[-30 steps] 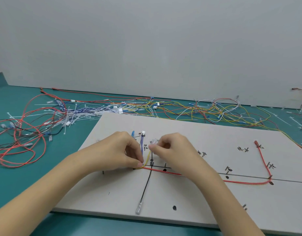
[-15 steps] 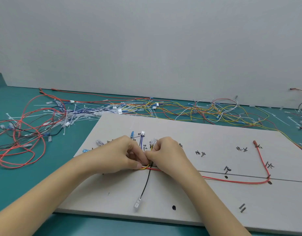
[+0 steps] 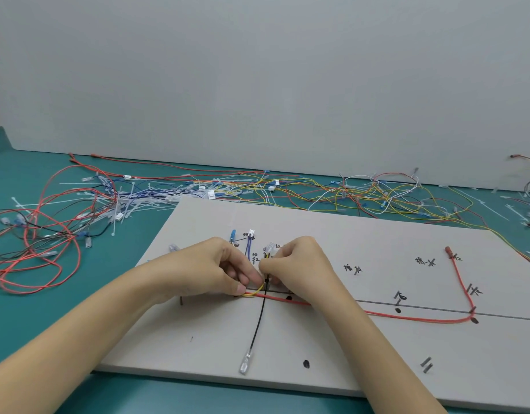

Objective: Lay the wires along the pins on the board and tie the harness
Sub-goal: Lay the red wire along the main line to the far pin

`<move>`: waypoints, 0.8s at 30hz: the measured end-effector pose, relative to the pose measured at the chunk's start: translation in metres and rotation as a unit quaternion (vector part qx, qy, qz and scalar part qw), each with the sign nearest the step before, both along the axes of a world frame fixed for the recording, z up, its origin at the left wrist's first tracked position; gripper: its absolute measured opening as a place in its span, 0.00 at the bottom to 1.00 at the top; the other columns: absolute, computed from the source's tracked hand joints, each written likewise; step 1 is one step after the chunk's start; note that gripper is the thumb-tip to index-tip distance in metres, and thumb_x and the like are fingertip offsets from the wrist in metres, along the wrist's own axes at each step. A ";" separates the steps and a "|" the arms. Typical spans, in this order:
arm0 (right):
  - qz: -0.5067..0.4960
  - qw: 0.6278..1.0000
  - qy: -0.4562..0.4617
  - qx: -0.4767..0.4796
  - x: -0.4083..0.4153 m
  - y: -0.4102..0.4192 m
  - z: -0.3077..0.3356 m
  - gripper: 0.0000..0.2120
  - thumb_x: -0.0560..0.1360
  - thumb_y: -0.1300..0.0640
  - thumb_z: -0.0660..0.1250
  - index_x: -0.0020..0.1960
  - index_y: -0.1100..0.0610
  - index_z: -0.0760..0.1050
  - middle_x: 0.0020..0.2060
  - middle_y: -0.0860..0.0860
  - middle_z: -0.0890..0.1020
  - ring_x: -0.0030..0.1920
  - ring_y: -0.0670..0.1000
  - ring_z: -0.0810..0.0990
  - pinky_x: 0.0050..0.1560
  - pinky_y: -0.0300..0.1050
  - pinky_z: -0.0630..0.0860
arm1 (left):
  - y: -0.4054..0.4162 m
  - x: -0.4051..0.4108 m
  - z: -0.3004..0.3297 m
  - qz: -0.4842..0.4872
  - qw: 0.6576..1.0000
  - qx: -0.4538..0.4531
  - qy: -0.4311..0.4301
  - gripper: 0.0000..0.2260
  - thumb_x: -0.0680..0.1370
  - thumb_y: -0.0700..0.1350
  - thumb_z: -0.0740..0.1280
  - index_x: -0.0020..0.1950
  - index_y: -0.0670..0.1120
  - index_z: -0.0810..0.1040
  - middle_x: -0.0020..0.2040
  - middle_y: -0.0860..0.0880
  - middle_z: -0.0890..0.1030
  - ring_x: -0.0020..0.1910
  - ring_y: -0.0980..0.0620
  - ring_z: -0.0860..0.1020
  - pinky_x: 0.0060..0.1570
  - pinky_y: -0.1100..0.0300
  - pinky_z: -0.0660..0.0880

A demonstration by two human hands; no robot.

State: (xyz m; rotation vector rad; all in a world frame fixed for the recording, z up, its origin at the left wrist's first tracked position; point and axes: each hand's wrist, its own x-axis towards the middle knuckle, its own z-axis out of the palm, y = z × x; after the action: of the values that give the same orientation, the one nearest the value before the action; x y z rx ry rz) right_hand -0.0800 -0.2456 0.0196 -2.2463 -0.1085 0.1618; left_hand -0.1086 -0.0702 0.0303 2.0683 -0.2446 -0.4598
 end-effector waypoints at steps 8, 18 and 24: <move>0.004 0.999 0.019 0.044 0.003 -0.003 -0.002 0.12 0.64 0.56 0.69 0.35 0.67 0.78 0.28 0.55 0.77 0.28 0.50 0.69 0.33 0.41 0.69 | -0.001 0.000 0.001 0.017 1.000 -0.023 0.012 0.14 0.73 0.29 0.70 0.44 0.48 0.85 0.34 0.57 0.80 0.33 0.63 0.73 0.34 0.73 0.70; 0.037 0.998 0.039 0.017 0.006 -0.012 0.005 0.08 0.67 0.56 0.71 0.31 0.58 0.81 0.25 0.50 0.81 0.27 0.46 0.73 0.31 0.37 0.70 | -0.011 -0.007 0.000 -0.047 0.998 0.048 -0.012 0.09 0.73 0.41 0.71 0.42 0.57 0.86 0.36 0.47 0.73 0.34 0.53 0.68 0.36 0.60 0.62; 0.033 0.999 0.032 0.026 0.004 -0.011 0.003 0.09 0.67 0.56 0.71 0.30 0.58 0.80 0.25 0.49 0.81 0.26 0.46 0.74 0.32 0.37 0.70 | -0.002 -0.004 0.006 -0.017 0.999 -0.004 0.029 0.10 0.73 0.34 0.71 0.40 0.50 0.84 0.35 0.55 0.82 0.33 0.61 0.76 0.35 0.72 0.69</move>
State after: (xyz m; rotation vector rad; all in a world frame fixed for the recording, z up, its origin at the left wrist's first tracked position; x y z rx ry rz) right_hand -0.0764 -0.2564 0.0224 -2.1843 -0.1507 0.2641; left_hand -0.1129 -0.0719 0.0361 2.0429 -0.2470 -0.5393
